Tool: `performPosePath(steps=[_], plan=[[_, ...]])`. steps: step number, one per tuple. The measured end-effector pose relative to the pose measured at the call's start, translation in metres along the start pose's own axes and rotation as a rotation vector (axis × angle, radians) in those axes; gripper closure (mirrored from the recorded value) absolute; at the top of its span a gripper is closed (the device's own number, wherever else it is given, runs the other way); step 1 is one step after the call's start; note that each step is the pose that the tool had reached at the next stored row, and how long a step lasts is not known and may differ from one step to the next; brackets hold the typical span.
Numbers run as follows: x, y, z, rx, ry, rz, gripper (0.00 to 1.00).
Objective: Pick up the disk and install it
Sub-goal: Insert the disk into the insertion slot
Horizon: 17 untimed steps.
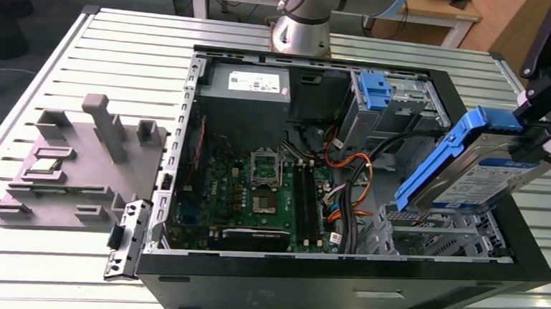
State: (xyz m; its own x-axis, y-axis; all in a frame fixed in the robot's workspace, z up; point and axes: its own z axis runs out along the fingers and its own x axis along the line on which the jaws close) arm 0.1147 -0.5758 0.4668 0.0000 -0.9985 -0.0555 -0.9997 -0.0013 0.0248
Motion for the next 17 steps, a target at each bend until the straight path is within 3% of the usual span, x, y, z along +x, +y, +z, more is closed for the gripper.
performPosePath(steps=[17], plan=[[0.0004,-0.0001,0.005,0.0001,-0.0001,0.0,0.65]])
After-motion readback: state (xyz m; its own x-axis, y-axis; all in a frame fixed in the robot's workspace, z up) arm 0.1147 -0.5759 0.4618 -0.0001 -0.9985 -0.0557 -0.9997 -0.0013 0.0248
